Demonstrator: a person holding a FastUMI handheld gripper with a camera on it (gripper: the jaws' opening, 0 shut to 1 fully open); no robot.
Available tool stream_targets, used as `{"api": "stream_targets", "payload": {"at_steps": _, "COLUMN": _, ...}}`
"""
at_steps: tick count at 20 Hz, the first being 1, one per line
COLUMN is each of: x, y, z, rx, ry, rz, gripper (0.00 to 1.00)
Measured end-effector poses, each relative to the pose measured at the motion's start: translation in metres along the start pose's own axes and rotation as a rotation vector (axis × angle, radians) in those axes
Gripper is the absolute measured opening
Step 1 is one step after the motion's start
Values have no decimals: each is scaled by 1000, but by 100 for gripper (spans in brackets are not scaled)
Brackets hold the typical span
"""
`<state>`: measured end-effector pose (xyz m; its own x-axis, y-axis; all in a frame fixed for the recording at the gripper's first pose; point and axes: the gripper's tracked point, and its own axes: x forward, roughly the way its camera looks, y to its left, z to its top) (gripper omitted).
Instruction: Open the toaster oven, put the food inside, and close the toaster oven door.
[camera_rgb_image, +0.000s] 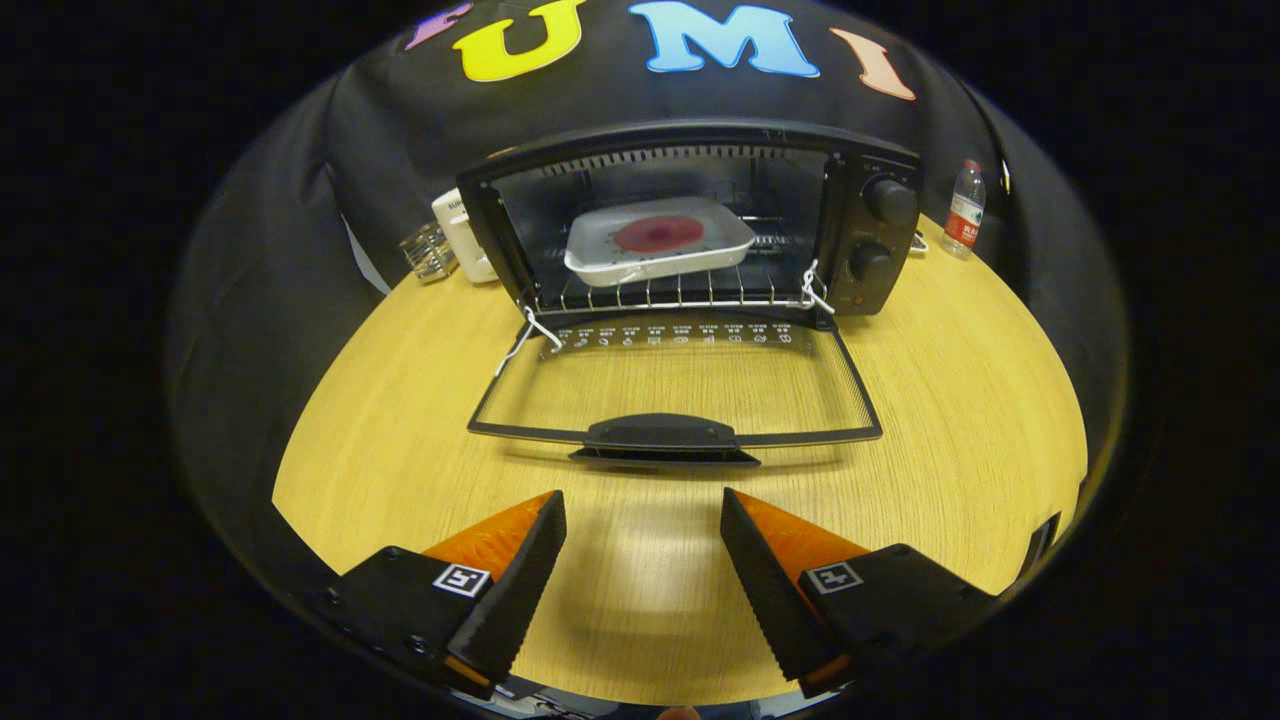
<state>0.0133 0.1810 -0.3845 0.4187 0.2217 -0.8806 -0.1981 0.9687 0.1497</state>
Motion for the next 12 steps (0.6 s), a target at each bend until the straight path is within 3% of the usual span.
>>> {"api": "stream_targets", "payload": {"at_steps": 12, "x": 30, "y": -22, "z": 8, "rx": 26, "ry": 79, "rz": -110, "gripper": 96}}
